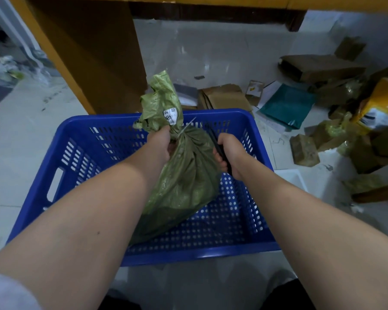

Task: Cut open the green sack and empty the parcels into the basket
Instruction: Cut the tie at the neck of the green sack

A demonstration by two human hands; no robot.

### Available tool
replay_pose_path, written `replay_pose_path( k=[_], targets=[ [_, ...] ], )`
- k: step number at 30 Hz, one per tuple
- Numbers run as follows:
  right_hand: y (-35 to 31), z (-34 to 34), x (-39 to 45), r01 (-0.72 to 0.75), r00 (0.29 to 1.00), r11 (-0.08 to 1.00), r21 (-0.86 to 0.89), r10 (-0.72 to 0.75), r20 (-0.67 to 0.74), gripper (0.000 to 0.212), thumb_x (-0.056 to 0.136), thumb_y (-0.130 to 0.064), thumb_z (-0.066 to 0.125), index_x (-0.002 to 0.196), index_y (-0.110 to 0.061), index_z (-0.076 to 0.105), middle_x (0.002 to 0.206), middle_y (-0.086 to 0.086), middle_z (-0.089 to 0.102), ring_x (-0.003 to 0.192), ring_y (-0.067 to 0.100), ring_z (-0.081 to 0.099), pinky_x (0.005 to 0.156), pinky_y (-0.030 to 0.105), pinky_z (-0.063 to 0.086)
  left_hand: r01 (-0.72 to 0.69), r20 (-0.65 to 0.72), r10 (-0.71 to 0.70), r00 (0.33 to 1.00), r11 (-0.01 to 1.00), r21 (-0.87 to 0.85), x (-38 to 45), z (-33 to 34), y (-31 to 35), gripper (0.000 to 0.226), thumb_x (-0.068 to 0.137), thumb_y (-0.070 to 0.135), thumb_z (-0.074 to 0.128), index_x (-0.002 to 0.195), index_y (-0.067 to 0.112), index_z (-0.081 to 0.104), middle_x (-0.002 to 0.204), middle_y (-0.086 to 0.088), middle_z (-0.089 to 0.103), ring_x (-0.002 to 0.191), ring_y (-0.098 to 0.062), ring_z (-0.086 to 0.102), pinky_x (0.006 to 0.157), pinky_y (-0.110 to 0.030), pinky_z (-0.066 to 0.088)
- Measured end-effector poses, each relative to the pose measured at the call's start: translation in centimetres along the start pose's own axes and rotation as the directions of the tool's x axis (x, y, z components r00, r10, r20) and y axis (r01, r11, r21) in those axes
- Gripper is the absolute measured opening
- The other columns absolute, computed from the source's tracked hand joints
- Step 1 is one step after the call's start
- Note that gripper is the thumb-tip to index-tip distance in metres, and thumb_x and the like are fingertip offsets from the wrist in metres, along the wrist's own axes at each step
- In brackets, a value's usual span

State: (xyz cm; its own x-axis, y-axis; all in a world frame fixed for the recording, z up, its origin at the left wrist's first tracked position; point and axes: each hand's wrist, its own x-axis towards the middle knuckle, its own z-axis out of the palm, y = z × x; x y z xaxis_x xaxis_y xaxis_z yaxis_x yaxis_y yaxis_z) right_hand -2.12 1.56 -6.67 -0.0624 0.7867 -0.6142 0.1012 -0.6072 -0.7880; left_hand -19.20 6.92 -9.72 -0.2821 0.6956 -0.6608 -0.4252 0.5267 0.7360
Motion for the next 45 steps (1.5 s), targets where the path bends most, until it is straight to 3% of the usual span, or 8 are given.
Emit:
replay_pose_path(
  k=[2, 4, 7, 16, 30, 36, 41, 45],
  targets=[
    [0.1, -0.2, -0.2, -0.002, 1.0, 0.997, -0.084, 0.004, 0.023, 0.031, 0.088, -0.022, 0.035, 0.06, -0.012, 0.045, 0.049, 0.001, 0.039, 0.032, 0.012, 0.029, 0.034, 0.018, 0.025, 0.002, 0.041, -0.003, 0.999, 1.0, 0.027, -0.1, 0.1, 0.0, 0.028, 0.099, 0.02, 0.054, 0.125, 0.01, 0.053, 0.102, -0.014, 0.067, 0.072, -0.026, 0.066, 0.062, -0.035, 0.059],
    [0.0, 0.0, -0.3, -0.005, 0.998, 0.982, -0.19, 0.016, 0.057, 0.033, 0.09, -0.024, 0.036, 0.061, -0.011, 0.047, 0.05, 0.001, 0.038, 0.035, 0.013, 0.029, 0.036, 0.02, 0.025, 0.013, 0.1, -0.017, 0.995, 0.999, 0.033, -0.1, 0.2, 0.0, 0.032, 0.099, 0.019, 0.054, 0.129, 0.007, 0.054, 0.107, -0.015, 0.068, 0.072, -0.025, 0.066, 0.057, -0.033, 0.06],
    [-0.4, 1.0, -0.3, -0.007, 0.997, 0.962, -0.274, 0.028, 0.07, 0.039, 0.097, -0.031, 0.039, 0.066, -0.011, 0.054, 0.049, 0.0, 0.039, 0.034, 0.012, 0.028, 0.037, 0.021, 0.024, -0.013, 0.122, 0.011, 0.992, 1.0, 0.014, -0.1, 0.3, -0.2, 0.035, 0.099, 0.018, 0.055, 0.133, 0.008, 0.054, 0.121, -0.016, 0.066, 0.077, -0.025, 0.067, 0.064, -0.035, 0.06],
    [-0.5, 2.3, 0.6, 0.018, 0.998, 0.959, -0.284, -0.002, 0.056, 0.023, 0.098, -0.024, 0.041, 0.088, -0.011, 0.057, 0.052, 0.002, 0.038, 0.035, 0.013, 0.027, 0.037, 0.02, 0.021, -0.045, 0.115, 0.049, 0.992, 0.998, -0.032, -0.3, -0.5, -0.5, 0.04, 0.098, 0.02, 0.055, 0.136, 0.009, 0.048, 0.126, -0.018, 0.063, 0.103, -0.032, 0.067, 0.076, -0.039, 0.059],
    [0.4, 3.4, 0.5, 0.164, 0.986, 0.931, -0.326, -0.157, 0.049, 0.017, 0.095, -0.01, 0.043, 0.082, -0.007, 0.054, 0.05, 0.006, 0.035, 0.033, 0.015, 0.026, 0.035, 0.021, 0.02, 0.003, 0.064, 0.002, 0.998, 0.997, -0.08, 1.3, -1.4, -1.5, 0.037, 0.1, 0.021, 0.052, 0.133, 0.006, 0.051, 0.125, -0.02, 0.063, 0.102, -0.034, 0.066, 0.082, -0.044, 0.057],
    [0.6, 3.6, 0.9, 0.21, 0.978, 0.903, -0.375, -0.201, 0.064, 0.018, 0.095, -0.008, 0.046, 0.078, -0.008, 0.053, 0.048, 0.001, 0.036, 0.024, 0.004, 0.027, 0.029, 0.016, 0.021, 0.05, 0.071, -0.045, 0.996, 0.997, -0.064, 1.5, -2.1, -1.8, 0.035, 0.102, 0.02, 0.047, 0.133, 0.004, 0.051, 0.124, -0.02, 0.063, 0.086, -0.03, 0.066, 0.063, -0.042, 0.056],
    [1.0, 3.8, 1.6, 0.217, 0.975, 0.886, -0.41, -0.212, 0.058, 0.031, 0.095, -0.008, 0.048, 0.065, -0.013, 0.054, 0.029, -0.014, 0.037, 0.022, 0.001, 0.03, 0.028, 0.014, 0.023, 0.047, 0.053, -0.044, 0.998, 0.997, -0.054, 1.7, -2.4, -2.0, 0.035, 0.1, 0.018, 0.048, 0.131, 0.004, 0.054, 0.119, -0.021, 0.065, 0.096, -0.033, 0.068, 0.078, -0.046, 0.058],
    [1.2, 4.0, 1.7, 0.237, 0.971, 0.874, -0.425, -0.232, 0.064, 0.022, 0.094, -0.01, 0.049, 0.074, -0.01, 0.057, 0.038, -0.01, 0.039, 0.026, 0.002, 0.032, 0.035, 0.019, 0.026, 0.054, 0.04, -0.053, 0.998, 0.998, -0.033, 1.6, -2.5, -2.0, 0.035, 0.101, 0.02, 0.047, 0.131, 0.005, 0.055, 0.118, -0.019, 0.066, 0.091, -0.031, 0.068, 0.067, -0.041, 0.059]
  ],
)
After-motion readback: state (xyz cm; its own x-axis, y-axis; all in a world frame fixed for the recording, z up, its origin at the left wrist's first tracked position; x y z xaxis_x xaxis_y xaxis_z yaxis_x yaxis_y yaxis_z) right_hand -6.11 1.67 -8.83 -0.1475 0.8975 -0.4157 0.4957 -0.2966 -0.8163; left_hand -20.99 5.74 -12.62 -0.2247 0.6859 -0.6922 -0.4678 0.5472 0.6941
